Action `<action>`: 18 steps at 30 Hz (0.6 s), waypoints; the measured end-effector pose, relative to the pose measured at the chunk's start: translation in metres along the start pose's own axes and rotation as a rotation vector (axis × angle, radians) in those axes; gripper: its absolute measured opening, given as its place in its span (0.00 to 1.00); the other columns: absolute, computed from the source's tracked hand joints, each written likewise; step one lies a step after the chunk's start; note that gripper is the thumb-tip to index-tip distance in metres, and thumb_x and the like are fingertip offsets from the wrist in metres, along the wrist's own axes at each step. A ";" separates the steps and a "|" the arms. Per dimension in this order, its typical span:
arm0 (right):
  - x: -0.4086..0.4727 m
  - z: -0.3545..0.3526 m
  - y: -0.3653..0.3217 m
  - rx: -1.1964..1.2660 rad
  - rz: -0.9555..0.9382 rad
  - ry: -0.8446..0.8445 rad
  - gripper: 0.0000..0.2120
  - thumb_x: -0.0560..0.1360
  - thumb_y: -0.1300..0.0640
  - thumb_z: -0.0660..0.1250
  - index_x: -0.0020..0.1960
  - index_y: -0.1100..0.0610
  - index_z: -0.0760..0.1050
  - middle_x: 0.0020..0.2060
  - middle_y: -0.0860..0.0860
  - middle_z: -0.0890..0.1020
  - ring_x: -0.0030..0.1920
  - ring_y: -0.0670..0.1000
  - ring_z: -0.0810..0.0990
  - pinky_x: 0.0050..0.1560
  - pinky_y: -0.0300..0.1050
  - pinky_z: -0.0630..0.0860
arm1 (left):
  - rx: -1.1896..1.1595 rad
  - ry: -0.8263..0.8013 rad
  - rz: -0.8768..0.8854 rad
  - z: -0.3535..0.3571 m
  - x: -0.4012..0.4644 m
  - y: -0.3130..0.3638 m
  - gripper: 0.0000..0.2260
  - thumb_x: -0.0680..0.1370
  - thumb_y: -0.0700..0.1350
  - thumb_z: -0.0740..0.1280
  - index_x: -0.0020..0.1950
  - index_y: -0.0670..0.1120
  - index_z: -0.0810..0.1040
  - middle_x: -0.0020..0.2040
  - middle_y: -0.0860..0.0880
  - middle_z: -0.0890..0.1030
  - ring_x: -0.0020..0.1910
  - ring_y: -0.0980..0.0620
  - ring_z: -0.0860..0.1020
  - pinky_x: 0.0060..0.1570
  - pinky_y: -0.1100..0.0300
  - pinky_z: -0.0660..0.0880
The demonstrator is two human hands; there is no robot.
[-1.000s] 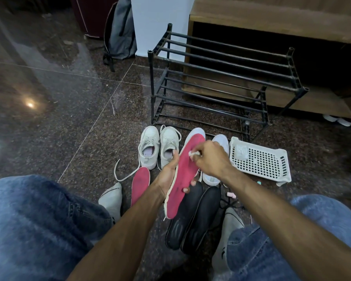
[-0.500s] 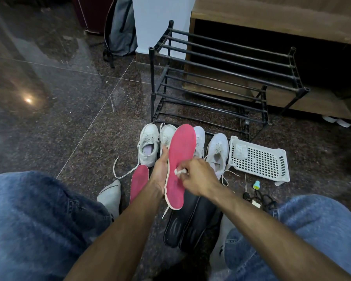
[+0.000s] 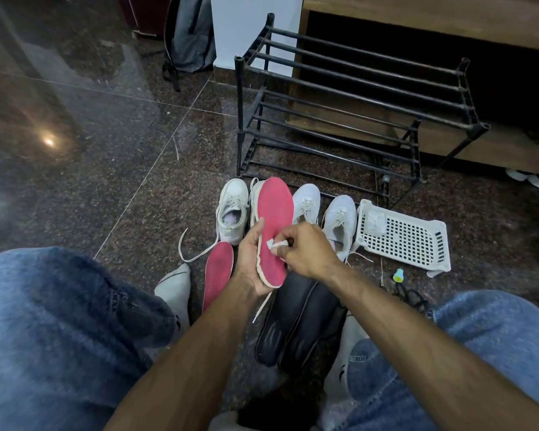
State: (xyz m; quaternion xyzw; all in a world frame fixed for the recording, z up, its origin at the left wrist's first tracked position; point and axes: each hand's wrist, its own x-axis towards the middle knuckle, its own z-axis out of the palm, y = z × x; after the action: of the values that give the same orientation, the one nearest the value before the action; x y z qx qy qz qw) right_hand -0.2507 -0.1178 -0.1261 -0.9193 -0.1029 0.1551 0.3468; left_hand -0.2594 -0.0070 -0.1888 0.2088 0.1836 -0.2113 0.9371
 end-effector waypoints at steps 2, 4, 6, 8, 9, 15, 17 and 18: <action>-0.011 0.006 0.000 0.028 -0.060 -0.097 0.03 0.73 0.59 0.72 0.46 0.54 0.84 0.36 0.43 0.80 0.38 0.43 0.78 0.48 0.43 0.77 | -0.011 0.006 -0.036 -0.001 0.002 0.003 0.27 0.78 0.59 0.59 0.59 0.36 0.78 0.57 0.36 0.81 0.56 0.41 0.81 0.54 0.49 0.79; -0.019 0.009 0.002 0.089 -0.092 -0.191 0.04 0.73 0.59 0.73 0.47 0.55 0.84 0.37 0.42 0.81 0.41 0.43 0.78 0.50 0.43 0.76 | 0.011 0.032 -0.075 -0.002 0.004 0.003 0.29 0.77 0.61 0.59 0.55 0.34 0.78 0.64 0.36 0.76 0.64 0.40 0.76 0.58 0.45 0.76; -0.017 0.008 0.006 0.062 -0.114 -0.194 0.03 0.73 0.57 0.73 0.46 0.53 0.84 0.39 0.41 0.81 0.44 0.45 0.79 0.52 0.46 0.76 | -0.008 0.024 -0.072 -0.001 0.004 0.000 0.27 0.77 0.60 0.58 0.56 0.35 0.75 0.63 0.37 0.72 0.65 0.41 0.75 0.60 0.45 0.76; -0.009 0.007 0.007 -0.119 -0.152 -0.048 0.02 0.74 0.54 0.71 0.45 0.50 0.83 0.40 0.41 0.80 0.46 0.48 0.78 0.50 0.48 0.75 | -0.050 0.019 -0.044 0.001 0.002 -0.005 0.23 0.77 0.57 0.60 0.58 0.38 0.75 0.54 0.39 0.77 0.56 0.43 0.78 0.62 0.48 0.72; -0.004 0.007 0.006 -0.207 -0.145 0.038 0.03 0.75 0.53 0.70 0.45 0.49 0.83 0.41 0.42 0.80 0.46 0.50 0.78 0.48 0.48 0.75 | -0.057 0.023 -0.045 0.001 0.001 -0.007 0.21 0.77 0.56 0.61 0.58 0.39 0.76 0.50 0.41 0.78 0.53 0.45 0.78 0.64 0.50 0.69; -0.010 0.027 0.004 0.030 -0.038 -0.113 0.03 0.71 0.55 0.72 0.43 0.47 0.84 0.49 0.51 0.85 0.56 0.56 0.79 0.53 0.50 0.77 | -0.048 0.026 -0.023 -0.008 0.003 0.004 0.27 0.78 0.59 0.57 0.58 0.35 0.74 0.50 0.39 0.82 0.59 0.41 0.79 0.65 0.46 0.70; -0.019 0.029 0.003 0.047 -0.064 -0.184 0.03 0.70 0.53 0.73 0.44 0.47 0.84 0.54 0.53 0.83 0.60 0.57 0.77 0.54 0.49 0.76 | -0.071 0.014 -0.054 -0.009 0.005 0.007 0.27 0.77 0.59 0.57 0.55 0.34 0.74 0.53 0.38 0.81 0.64 0.41 0.76 0.62 0.46 0.72; -0.020 0.027 0.004 0.008 -0.092 -0.178 0.02 0.71 0.53 0.73 0.44 0.47 0.84 0.53 0.51 0.83 0.58 0.56 0.77 0.53 0.48 0.76 | -0.074 -0.002 -0.081 -0.008 0.004 0.006 0.27 0.76 0.59 0.57 0.55 0.34 0.75 0.55 0.37 0.80 0.63 0.40 0.77 0.58 0.47 0.76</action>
State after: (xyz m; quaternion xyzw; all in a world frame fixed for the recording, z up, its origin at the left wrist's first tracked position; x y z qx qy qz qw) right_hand -0.2783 -0.1106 -0.1436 -0.8947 -0.1750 0.2203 0.3468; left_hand -0.2550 0.0007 -0.1958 0.1663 0.1988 -0.2423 0.9350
